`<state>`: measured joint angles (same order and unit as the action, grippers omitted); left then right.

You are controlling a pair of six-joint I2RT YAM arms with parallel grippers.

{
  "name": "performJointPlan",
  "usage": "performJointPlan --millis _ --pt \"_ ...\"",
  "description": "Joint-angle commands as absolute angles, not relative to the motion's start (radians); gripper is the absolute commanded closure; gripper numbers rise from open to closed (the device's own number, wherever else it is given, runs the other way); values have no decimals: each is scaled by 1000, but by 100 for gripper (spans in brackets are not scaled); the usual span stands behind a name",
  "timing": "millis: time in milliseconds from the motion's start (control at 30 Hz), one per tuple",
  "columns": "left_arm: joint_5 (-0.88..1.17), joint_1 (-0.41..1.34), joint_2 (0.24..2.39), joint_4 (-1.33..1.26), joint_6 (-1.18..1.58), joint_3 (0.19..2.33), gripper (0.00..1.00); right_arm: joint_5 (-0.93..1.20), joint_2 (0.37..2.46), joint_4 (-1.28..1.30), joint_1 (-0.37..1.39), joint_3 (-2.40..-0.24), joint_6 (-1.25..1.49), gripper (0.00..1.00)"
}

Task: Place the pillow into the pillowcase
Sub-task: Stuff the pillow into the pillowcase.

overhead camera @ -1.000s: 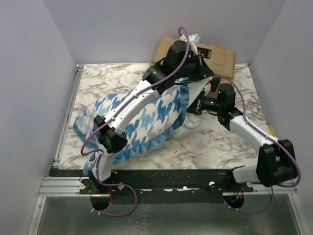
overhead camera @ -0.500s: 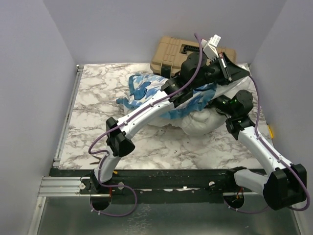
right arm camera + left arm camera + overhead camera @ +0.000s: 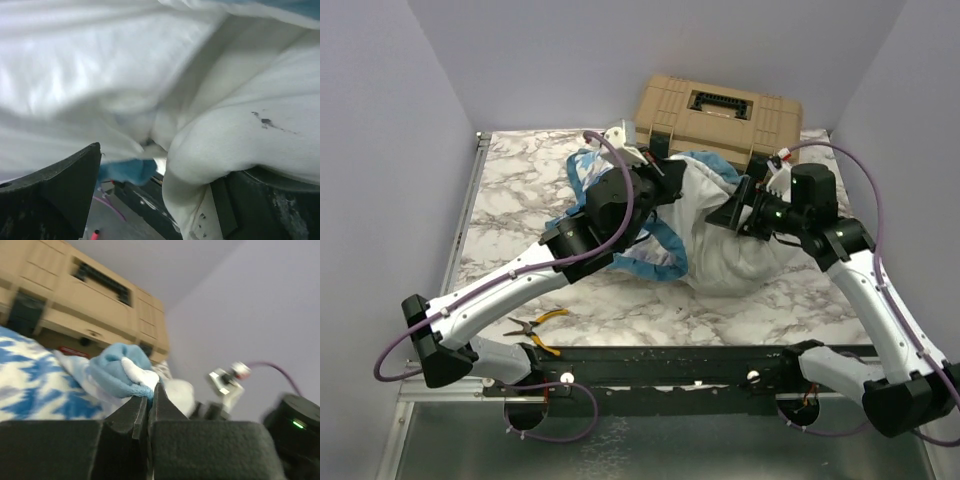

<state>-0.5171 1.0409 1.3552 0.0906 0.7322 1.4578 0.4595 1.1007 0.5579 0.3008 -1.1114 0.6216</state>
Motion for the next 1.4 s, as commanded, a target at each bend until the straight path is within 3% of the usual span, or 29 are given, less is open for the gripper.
performJointPlan --millis 0,467,700,867,1033,1267,1367 --pt "-704 1016 1342 48 635 1367 100 289 1038 948 296 -1158 522 9" --pt "-443 1011 1493 33 604 1487 100 -199 983 1406 290 -1579 605 6" --pt "-177 1013 1596 -59 628 1587 100 -328 984 1441 289 -1457 709 1" --pt "-147 1011 1603 -66 625 1585 100 -151 1024 1262 154 -1230 679 0" --pt "-149 1010 1560 -65 607 1544 100 155 1058 1106 -299 -1070 533 0" --pt "-125 986 1510 -29 602 1528 100 155 1121 965 -366 -1015 571 0" --pt "-123 970 1496 -14 600 1535 100 312 1173 808 -378 -906 582 0"
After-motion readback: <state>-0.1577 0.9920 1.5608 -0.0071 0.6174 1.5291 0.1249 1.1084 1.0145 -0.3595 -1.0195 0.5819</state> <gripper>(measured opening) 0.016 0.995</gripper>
